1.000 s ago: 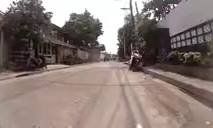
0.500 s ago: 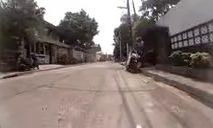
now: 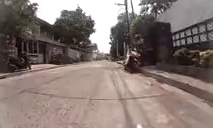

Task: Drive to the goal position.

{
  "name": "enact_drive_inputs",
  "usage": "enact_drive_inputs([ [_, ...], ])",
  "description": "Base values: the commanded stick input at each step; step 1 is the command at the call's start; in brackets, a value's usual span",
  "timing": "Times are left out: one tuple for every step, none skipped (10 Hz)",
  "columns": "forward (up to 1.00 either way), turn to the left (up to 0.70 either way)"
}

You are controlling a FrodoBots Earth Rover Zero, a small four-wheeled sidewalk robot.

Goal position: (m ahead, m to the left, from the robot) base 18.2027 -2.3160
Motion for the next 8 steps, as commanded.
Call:
enact_drive_inputs([
  [1.00,0.00],
  [1.00,0.00],
  [1.00,0.00],
  [1.00,0.00],
  [1.00,0.00],
  [1.00,0.00],
  [1.00,0.00],
  [1.00,0.00],
])
